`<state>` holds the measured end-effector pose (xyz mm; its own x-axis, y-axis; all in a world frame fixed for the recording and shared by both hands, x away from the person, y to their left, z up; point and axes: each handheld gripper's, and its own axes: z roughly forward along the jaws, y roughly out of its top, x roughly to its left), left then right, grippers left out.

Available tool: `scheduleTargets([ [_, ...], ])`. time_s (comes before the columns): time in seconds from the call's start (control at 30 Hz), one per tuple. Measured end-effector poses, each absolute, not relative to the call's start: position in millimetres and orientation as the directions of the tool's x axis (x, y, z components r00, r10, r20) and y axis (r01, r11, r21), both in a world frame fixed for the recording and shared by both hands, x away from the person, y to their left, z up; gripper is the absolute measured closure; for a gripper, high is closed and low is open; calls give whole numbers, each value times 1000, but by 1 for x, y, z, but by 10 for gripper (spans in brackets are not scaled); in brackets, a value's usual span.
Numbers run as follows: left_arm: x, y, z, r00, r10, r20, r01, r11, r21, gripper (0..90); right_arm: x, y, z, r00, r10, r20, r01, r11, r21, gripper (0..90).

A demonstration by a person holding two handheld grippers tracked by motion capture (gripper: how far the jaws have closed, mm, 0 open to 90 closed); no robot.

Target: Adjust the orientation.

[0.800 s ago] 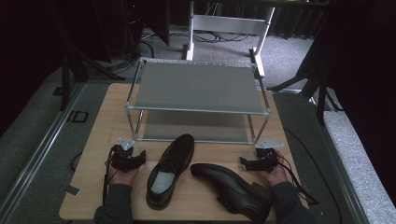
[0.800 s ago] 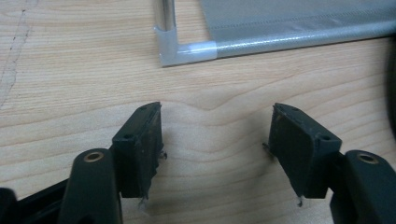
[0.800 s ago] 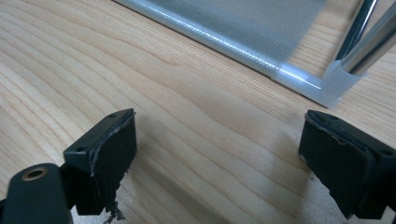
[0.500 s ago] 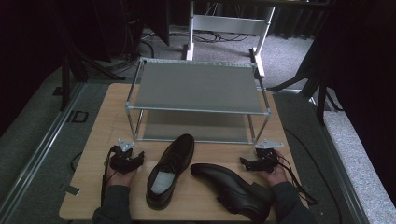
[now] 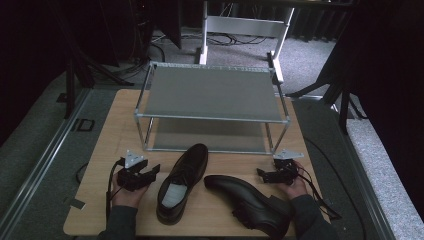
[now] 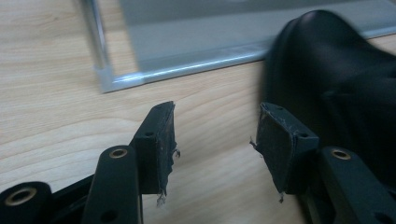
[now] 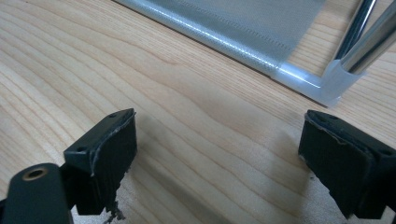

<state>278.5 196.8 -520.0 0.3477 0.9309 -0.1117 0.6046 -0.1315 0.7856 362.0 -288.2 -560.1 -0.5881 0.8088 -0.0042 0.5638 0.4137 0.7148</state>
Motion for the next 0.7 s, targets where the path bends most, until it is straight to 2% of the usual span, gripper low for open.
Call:
scheduleTargets([
  [0.23, 266, 191, -504, 391, 913, -121, 577, -141, 804, 474, 362, -288, -560, -589, 808, -4, 564, 414, 715, 111],
  [0.47, 247, 182, -480, 474, 870, -132, 535, -166, 828, 467, 362, -288, -560, -587, 810, -2, 566, 412, 714, 111],
  [0.7, 237, 172, -477, 542, 832, -118, 530, -229, 817, 448, 362, -288, -560, -588, 809, -3, 564, 412, 715, 111],
])
